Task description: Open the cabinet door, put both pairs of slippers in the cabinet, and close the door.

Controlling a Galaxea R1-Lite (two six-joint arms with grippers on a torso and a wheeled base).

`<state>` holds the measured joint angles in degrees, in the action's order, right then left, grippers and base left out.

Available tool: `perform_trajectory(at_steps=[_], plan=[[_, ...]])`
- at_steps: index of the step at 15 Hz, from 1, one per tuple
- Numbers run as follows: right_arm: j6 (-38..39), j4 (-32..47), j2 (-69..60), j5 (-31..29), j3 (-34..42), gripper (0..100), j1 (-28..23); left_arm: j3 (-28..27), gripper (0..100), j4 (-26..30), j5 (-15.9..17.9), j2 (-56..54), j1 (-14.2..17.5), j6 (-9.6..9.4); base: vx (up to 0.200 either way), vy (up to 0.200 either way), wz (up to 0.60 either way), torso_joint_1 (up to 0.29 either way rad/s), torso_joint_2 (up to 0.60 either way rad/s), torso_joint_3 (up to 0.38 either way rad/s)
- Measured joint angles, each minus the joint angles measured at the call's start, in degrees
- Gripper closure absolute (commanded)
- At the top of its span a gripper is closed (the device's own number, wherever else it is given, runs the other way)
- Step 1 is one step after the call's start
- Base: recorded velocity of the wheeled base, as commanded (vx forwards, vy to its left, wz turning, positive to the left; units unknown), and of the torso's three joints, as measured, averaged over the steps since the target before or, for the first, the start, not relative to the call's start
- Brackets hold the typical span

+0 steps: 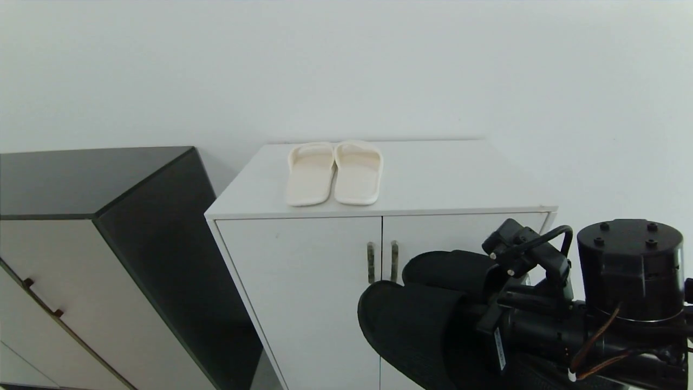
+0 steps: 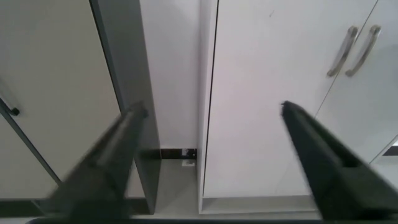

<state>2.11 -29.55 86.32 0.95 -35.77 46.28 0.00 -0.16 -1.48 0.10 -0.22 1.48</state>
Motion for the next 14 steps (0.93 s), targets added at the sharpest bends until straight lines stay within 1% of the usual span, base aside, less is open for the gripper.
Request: perform_trajectory(at_steps=[7, 11, 14], plan=[[-0.2, 0.02, -0.02, -0.02, 0.66, 100, 0.46, 0.0, 0, 0.02, 0.09, 0.0, 0.0, 0.0, 0.0, 0.0, 0.0, -0.168, 0.49, 0.321], [-0.23, 0.05, -0.02, -0.16, 1.18, 100, 1.35, 0.0, 0, 0.0, 0.99, 0.0, -0.02, -0.04, 0.0, 0.0, 0.0, -0.127, 0.46, 0.333], [-0.23, 0.02, 0.22, 0.0, 1.34, 100, 2.21, 0.0, 0, 0.09, 0.93, 0.54, -0.05, -0.17, 0.0, 0.0, 0.0, -0.093, 0.45, 0.364]])
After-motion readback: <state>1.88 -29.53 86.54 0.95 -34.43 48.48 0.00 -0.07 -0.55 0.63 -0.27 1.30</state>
